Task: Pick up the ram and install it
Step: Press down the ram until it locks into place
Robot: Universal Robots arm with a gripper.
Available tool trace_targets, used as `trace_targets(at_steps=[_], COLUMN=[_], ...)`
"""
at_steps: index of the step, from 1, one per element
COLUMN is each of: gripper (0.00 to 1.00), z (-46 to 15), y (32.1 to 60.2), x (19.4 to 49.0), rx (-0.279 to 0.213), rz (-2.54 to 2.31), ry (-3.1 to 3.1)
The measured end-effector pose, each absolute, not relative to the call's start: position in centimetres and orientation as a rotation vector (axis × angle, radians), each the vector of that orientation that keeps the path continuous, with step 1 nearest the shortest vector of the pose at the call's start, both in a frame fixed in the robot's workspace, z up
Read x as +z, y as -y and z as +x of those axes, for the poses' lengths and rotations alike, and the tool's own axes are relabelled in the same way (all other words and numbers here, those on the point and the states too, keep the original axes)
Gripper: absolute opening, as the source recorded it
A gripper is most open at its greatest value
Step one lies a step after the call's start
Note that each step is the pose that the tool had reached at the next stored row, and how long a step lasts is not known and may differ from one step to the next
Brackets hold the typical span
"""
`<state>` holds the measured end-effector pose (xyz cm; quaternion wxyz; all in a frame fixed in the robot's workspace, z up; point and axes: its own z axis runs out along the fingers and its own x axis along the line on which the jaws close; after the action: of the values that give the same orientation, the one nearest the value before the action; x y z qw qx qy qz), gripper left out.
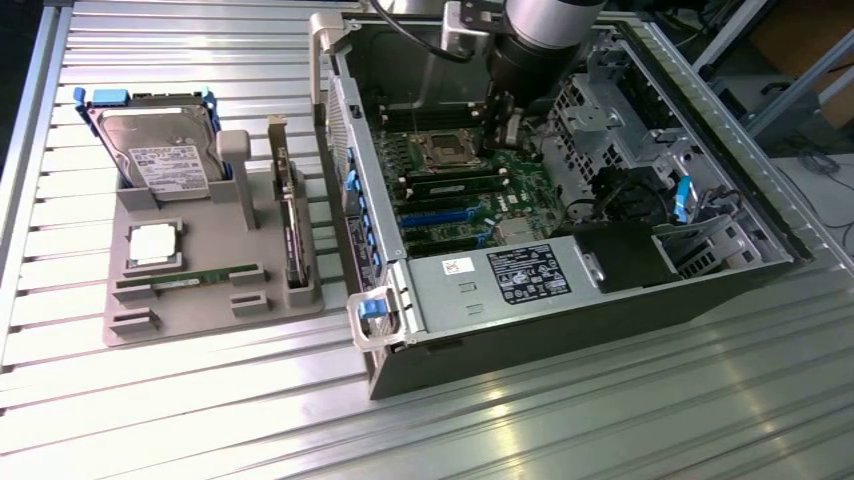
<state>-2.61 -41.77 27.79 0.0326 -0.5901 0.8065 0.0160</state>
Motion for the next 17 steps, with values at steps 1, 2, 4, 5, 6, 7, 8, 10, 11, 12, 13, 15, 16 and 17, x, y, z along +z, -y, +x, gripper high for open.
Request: trace_targets(at_steps=[1, 2, 4, 5, 6, 7, 8, 10, 11, 12, 13, 15, 16, 17], gripper=[0.11, 0.11, 0.11, 0.11, 0.11, 0.11, 0.11, 0.11, 0.11, 0.11, 0.11, 0.11, 0.11, 0.11], z=[-2.61, -2.61, -2.61, -2.61, -2.61, -2.61, -2.61, -2.61, -2.61, -2.61, -2.61, -2.61, -2.61, -2.61], y=[41.77, 41.77, 41.77, 41.77, 41.77, 41.77, 41.77, 41.77, 41.77, 41.77, 41.77, 41.77, 41.77, 41.77], x=[27.78, 27.78, 27.77, 27.77, 27.77, 27.77, 27.77, 27.77, 27.77, 27.77, 27.77, 27.76, 27.76, 27.76], rx=[0.047, 0.045, 0.042, 0.041, 0.039, 0.038, 0.036, 0.033, 0.032, 0.03, 0.028, 0.026, 0.024, 0.022], rz=[-1.763, -1.715, -1.643, -1.609, -1.565, -1.534, -1.479, -1.395, -1.369, -1.324, -1.277, -1.218, -1.181, -1.117], ry=[-2.519, -2.552, -2.598, -2.619, -2.645, -2.663, -2.693, -2.737, -2.75, -2.771, -2.793, -2.819, -2.834, -2.86])
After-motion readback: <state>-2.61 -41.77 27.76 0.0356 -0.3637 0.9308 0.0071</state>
